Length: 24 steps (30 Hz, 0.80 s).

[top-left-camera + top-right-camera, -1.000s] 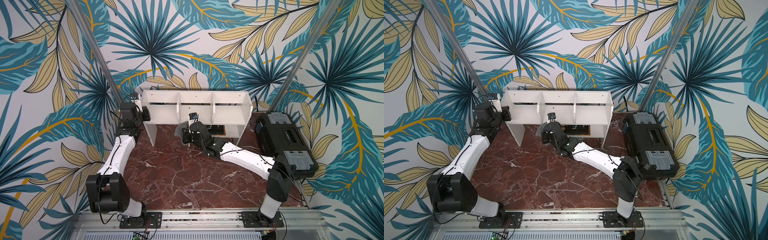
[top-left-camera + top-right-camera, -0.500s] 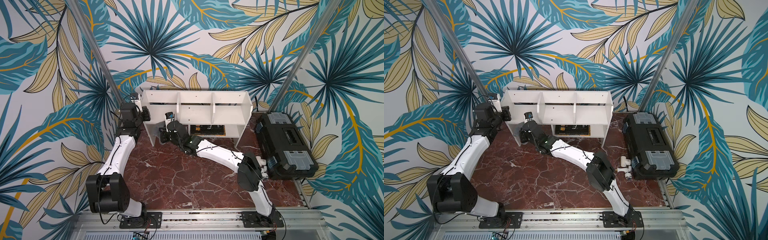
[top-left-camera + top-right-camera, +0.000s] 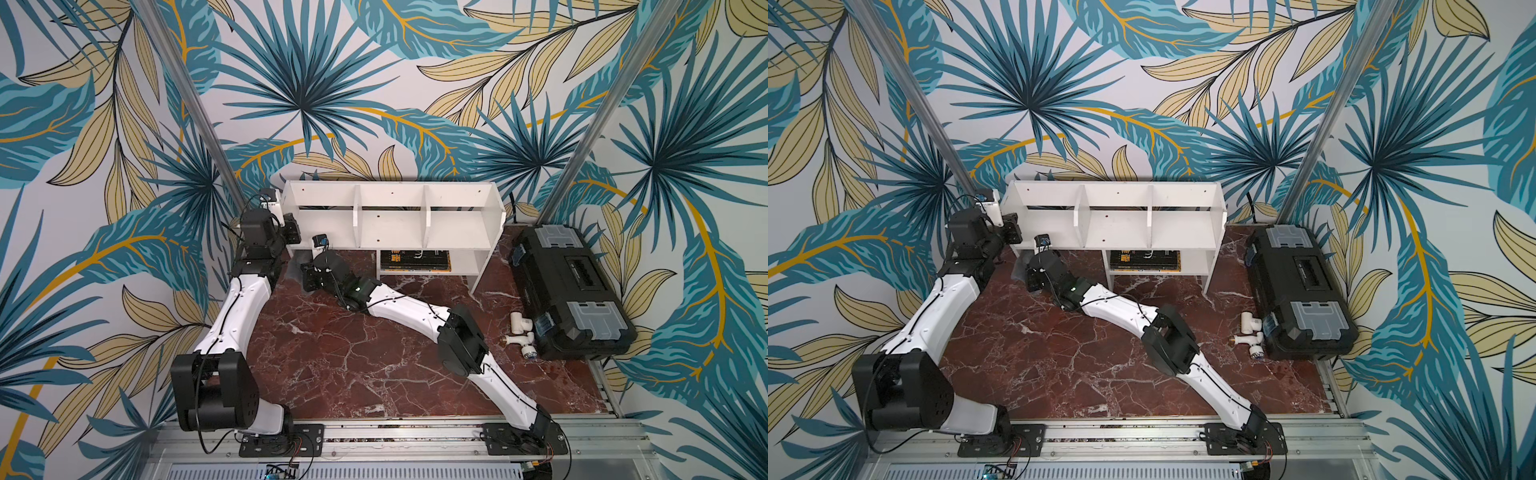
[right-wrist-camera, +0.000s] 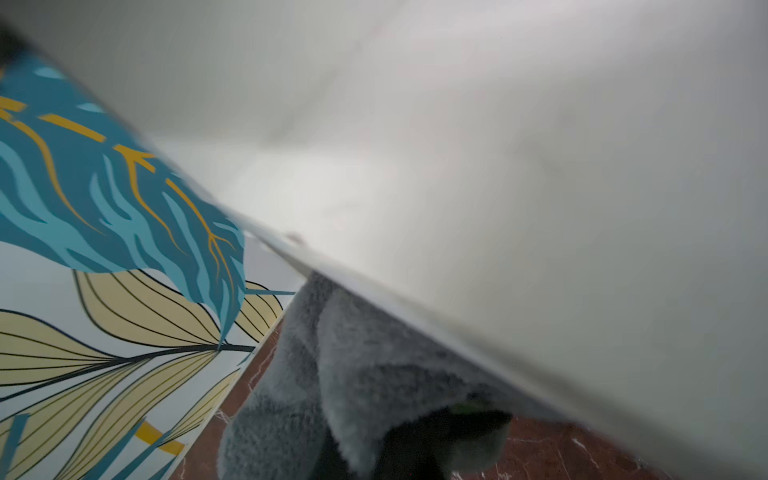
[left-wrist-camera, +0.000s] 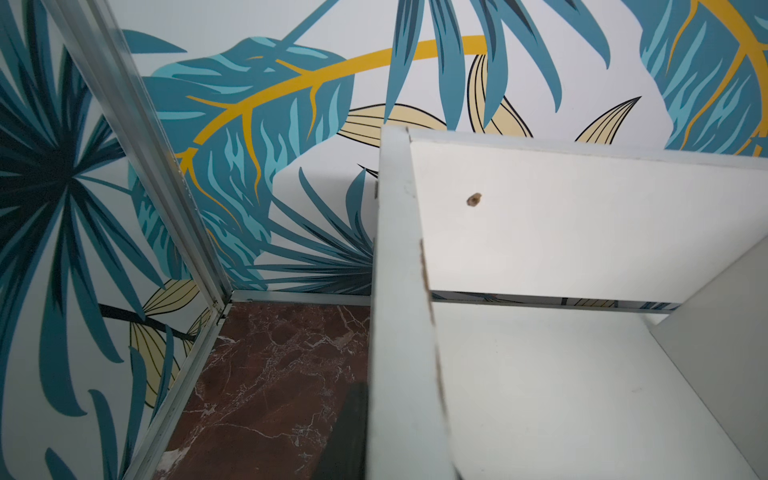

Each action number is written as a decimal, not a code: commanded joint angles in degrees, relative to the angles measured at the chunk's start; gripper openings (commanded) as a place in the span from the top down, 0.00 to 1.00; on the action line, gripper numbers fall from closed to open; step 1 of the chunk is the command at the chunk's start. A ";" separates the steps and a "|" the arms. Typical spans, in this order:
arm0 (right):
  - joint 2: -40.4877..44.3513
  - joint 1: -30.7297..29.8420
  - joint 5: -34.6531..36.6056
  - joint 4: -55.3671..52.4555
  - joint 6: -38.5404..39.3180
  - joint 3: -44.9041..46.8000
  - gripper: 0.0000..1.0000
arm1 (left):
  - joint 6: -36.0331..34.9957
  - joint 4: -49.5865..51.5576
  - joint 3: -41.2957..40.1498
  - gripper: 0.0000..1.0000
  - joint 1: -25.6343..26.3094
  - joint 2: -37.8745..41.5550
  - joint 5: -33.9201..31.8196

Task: Wipe the bookshelf clean with a cloth
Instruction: Wipe the dust from the shelf.

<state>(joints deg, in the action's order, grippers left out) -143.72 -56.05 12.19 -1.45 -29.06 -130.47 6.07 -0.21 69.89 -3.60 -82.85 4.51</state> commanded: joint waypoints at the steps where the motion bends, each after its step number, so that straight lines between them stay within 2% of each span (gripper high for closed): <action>1: -2.74 -0.46 -2.19 -2.71 -3.54 -0.38 1.00 | 10.57 3.31 -3.28 1.00 -0.21 2.71 3.74; 9: 5.01 -1.01 0.30 -0.84 0.82 -0.37 1.00 | 10.16 3.99 -3.52 1.00 -0.25 3.94 2.25; 15: 12.09 -2.92 2.87 4.79 3.86 6.63 1.00 | 9.62 4.53 -2.48 1.00 -0.33 2.63 3.34; 17: 10.61 -3.65 3.17 4.86 4.51 5.16 1.00 | 9.59 4.44 -2.40 1.00 -0.45 2.44 3.54; 21: 2.43 -3.70 3.05 0.97 1.64 -1.35 1.00 | 9.84 4.20 -2.40 1.00 -0.50 2.07 4.24; 24: -0.93 -3.56 4.34 1.25 -2.73 0.34 1.00 | 9.73 4.30 -2.43 1.00 -0.53 1.81 4.30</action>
<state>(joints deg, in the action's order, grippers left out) -139.68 -59.83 15.11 -0.47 -28.36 -131.31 6.28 0.16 68.51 -3.60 -81.23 2.55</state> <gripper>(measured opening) 0.089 0.178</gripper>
